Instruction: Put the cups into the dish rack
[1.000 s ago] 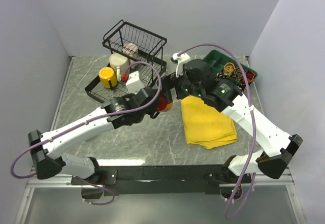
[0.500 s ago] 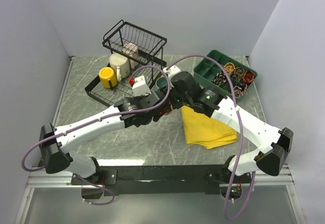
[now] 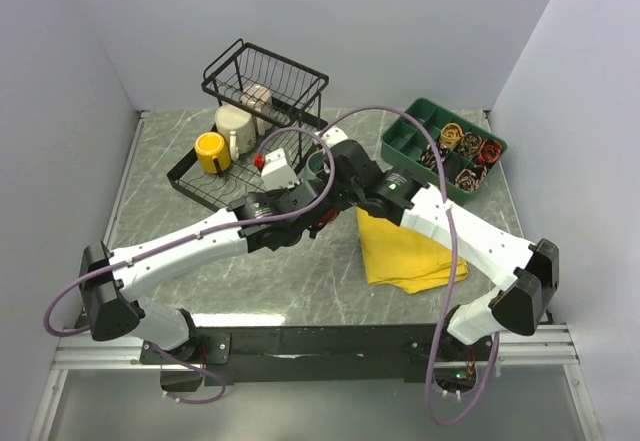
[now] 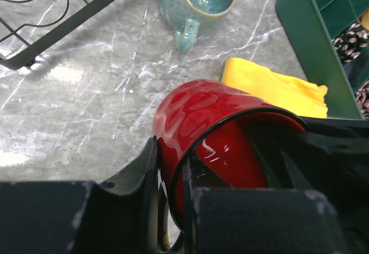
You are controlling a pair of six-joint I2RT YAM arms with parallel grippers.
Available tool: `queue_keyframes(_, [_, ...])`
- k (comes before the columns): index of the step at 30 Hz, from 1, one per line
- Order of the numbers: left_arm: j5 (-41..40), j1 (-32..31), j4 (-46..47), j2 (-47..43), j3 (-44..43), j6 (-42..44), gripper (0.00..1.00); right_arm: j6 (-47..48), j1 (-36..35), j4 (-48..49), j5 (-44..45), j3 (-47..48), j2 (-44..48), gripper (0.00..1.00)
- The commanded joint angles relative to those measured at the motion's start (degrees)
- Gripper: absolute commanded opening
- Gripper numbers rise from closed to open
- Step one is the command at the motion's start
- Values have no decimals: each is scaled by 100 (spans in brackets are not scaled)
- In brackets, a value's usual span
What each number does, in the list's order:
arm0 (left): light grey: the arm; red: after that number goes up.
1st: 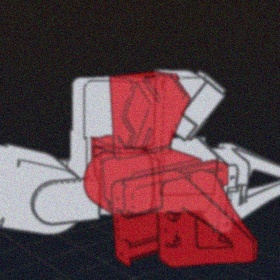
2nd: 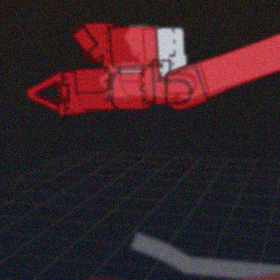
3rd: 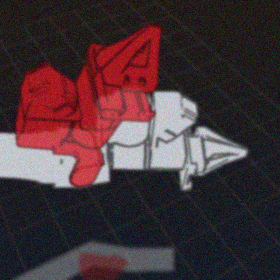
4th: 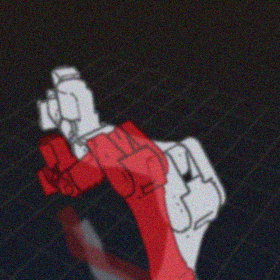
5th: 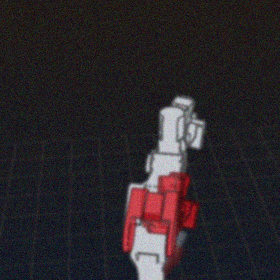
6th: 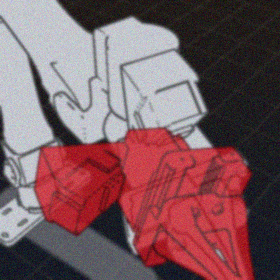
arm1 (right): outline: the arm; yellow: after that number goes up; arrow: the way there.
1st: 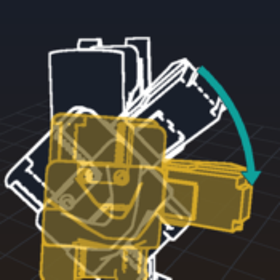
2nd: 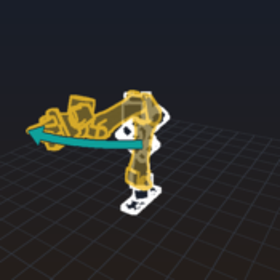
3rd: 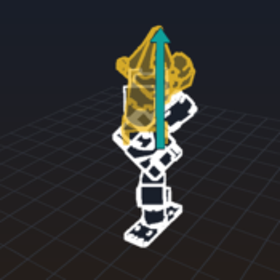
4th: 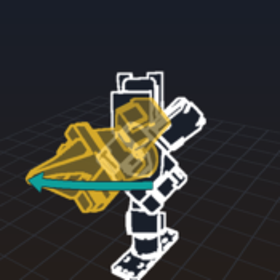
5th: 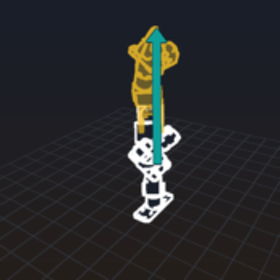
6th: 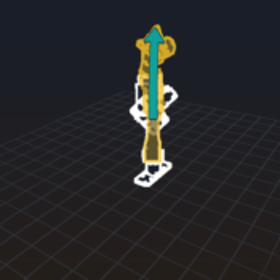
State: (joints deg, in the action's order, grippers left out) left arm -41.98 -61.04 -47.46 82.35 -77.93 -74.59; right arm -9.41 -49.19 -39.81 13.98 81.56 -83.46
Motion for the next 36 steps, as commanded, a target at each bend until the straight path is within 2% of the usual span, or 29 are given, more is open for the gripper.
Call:
queue_keyframes(1, [-223,22,431,-34,-319,-188,1,-35,-29,105,-343,317,58,6])
queue_keyframes(4, [-215,22,588,-69,-284,-214,2,-35,-21,131,-439,264,93,0])
queue_keyframes(7, [-144,30,791,-175,-170,-214,7,-52,67,184,-518,229,198,0])
queue_keyframes(10, [84,30,1107,-350,49,-83,19,-105,330,228,-922,159,330,0])
queue_keyframes(11, [163,30,1221,-412,120,13,31,-96,418,263,-1175,141,409,0])
queue_keyframes(13, [426,30,1616,-657,365,154,40,-96,594,316,-1379,36,497,0])
queue_keyframes(16, [857,30,2117,-1044,673,488,64,-87,700,377,-1670,-61,638,0])
queue_keyframes(21, [1682,39,2627,-1756,1034,1042,83,-140,1077,457,-1933,-184,910,0])
queue_keyframes(22, [2041,39,2828,-1861,1191,1138,91,-158,1148,483,-1969,-202,971,0])
queue_keyframes(24, [2411,56,3031,-2151,1454,1323,98,-158,1410,544,-2022,-245,1139,0])
queue_keyframes(25, [2996,83,3250,-2231,1569,1402,99,-149,1508,588,-2048,-272,1226,0])
queue_keyframes(30, [4792,513,4946,-2759,2404,1455,99,446,2096,1194,-2206,-264,1859,0])
queue_keyframes(31, [5100,575,5166,-2785,2458,1560,97,579,2193,1334,-2241,-202,1947,0])
queue_keyframes(32, [5729,697,5525,-2751,2476,1613,96,824,2316,1423,-2503,-132,2078,0])
queue_keyframes(36, [6577,777,5922,-2470,2117,1851,96,1388,2783,1950,-3514,53,2430,0])
